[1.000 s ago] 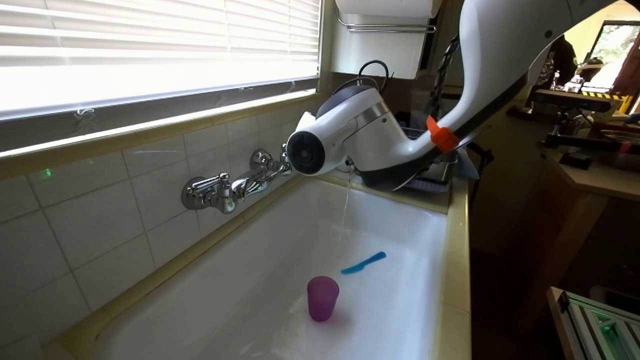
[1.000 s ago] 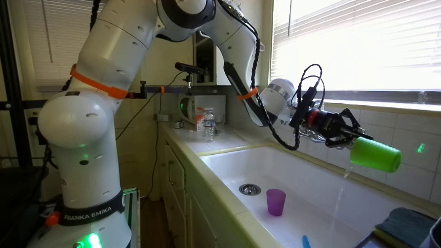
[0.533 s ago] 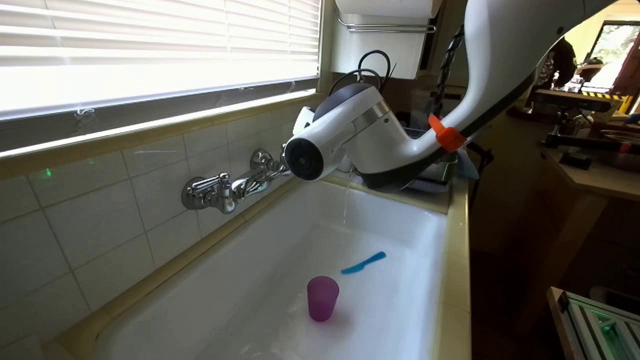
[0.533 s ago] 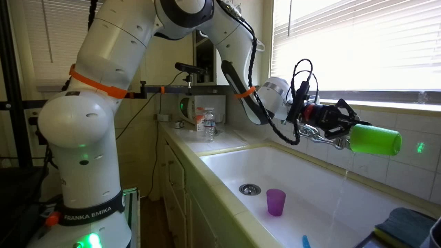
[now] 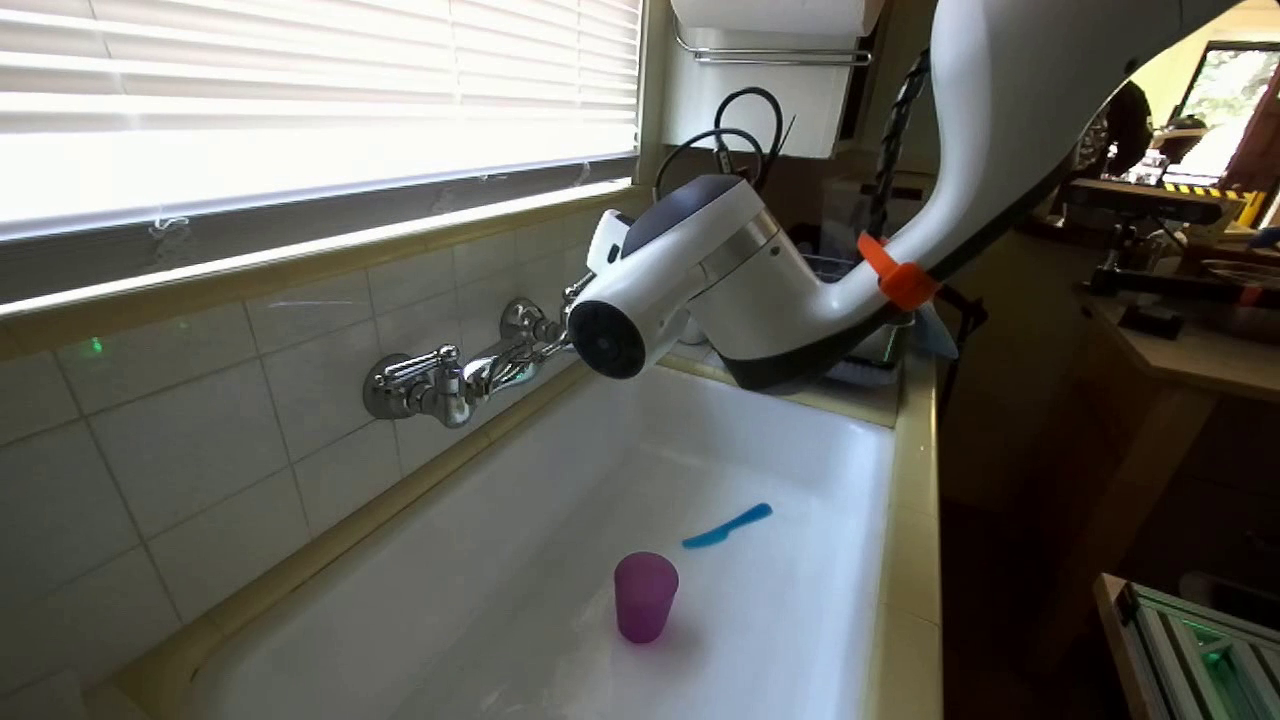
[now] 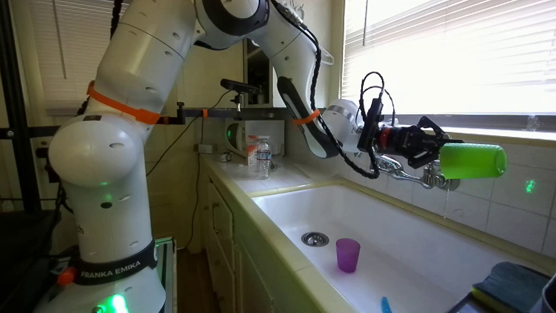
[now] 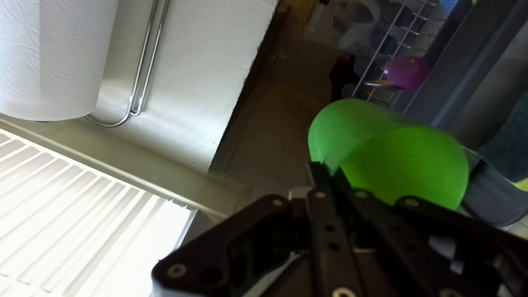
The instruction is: Push the faucet to the left then pour the liquid out of the green cup and place the cup on the dishrack.
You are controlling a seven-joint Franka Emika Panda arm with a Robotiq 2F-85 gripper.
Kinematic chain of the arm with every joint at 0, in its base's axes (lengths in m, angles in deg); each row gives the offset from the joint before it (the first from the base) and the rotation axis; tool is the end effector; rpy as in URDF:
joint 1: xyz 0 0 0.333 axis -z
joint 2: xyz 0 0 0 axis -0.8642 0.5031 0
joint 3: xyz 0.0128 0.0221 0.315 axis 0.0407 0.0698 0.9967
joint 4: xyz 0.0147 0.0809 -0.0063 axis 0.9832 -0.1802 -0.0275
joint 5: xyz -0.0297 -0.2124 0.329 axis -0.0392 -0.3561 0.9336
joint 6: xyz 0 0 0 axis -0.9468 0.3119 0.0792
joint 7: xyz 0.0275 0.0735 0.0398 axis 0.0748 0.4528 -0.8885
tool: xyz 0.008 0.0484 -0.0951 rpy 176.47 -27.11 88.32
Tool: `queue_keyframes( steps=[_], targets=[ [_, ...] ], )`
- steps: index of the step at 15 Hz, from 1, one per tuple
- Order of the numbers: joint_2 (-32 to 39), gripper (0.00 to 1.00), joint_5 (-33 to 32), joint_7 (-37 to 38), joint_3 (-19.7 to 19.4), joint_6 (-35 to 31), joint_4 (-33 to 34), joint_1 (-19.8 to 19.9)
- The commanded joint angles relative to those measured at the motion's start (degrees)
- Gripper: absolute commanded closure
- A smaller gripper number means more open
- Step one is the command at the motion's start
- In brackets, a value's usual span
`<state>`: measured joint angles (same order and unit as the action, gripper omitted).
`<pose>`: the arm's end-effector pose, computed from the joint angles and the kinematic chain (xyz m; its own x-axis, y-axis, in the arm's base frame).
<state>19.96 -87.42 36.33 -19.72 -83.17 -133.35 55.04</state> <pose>0.6232 -0.0540 0.3353 0.9132 0.1065 -0.3933 0.3795 0.1292 0.9161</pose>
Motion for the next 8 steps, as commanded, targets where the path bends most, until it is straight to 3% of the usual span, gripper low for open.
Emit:
queue_keyframes(
  steps=[1, 8],
  targets=[
    [-1.09, 0.99, -3.25, 0.70, 0.74, 3.92, -2.81, -0.57],
    [-0.47, 0.99, -6.78, 0.36, 1.54, 11.49, -3.28, -1.37]
  ],
)
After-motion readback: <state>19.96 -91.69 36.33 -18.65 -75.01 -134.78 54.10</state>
